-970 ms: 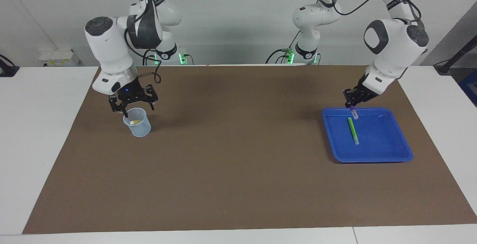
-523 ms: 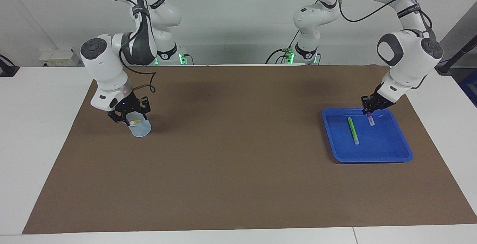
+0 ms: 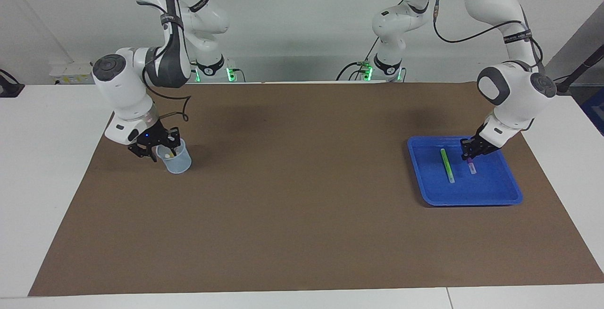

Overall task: Right arm passes pens to left for tray arrangement
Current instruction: 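Place the purple pen in the tray with the left gripper and release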

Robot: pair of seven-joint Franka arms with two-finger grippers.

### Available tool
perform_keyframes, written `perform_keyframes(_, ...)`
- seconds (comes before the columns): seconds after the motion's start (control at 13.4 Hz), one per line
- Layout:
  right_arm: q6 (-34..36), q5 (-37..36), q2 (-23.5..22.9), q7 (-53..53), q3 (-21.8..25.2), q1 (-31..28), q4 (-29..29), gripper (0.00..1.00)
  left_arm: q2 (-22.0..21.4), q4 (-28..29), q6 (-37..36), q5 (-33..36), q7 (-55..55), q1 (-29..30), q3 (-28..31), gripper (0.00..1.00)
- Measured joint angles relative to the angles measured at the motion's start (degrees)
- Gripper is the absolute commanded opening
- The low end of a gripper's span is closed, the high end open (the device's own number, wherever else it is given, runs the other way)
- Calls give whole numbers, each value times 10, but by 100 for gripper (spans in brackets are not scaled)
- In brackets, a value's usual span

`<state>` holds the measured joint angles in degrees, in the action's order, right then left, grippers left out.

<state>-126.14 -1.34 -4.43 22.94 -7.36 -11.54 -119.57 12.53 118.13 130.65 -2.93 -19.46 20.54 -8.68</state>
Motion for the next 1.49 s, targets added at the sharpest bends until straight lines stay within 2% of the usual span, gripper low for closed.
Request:
perform_keyframes(0.3, 2, 1, -2, -24, -1, -1, 0, 51, 25, 13, 58, 0, -10, 9, 0, 0)
perform_keyframes(0.37, 2, 1, -2, -27, -2, -1, 0, 49, 26, 20, 72, 0, -10, 10, 0, 21)
perform_keyframes(0.45, 2, 1, -2, -29, -2, -1, 0, 48, 25, 23, 79, 0, -10, 11, 0, 49)
perform_keyframes(0.52, 2, 2, -2, -32, -2, -1, 0, 47, 25, 23, 81, 0, -10, 11, 0, 71)
perform_keyframes(0.67, 4, 3, -2, -40, -3, -1, 0, 37, 25, 24, 82, 0, -10, 11, 0, 85)
perform_keyframes(0.75, 5, 4, -2, -43, -3, -1, 0, 32, 25, 24, 83, 0, -10, 12, 0, 96)
perform_keyframes(0.82, 7, 8, -3, -45, -3, -1, -1, 23, 26, 25, 85, 0, -10, 12, 0, 100)
perform_keyframes(1.05, 12, 26, -3, -46, -2, -1, -1, 1, 26, 26, 89, 0, -10, 13, 0, 100)
perform_keyframes(1.34, 35, 37, -3, -47, -2, -1, 8, 0, 25, 18, 77, 0, -3, 14, -3, 100)
perform_keyframes(1.49, 75, 37, -2, -47, -1, -2, 36, 0, 20, -13, 32, 0, 30, 12, -10, 100)
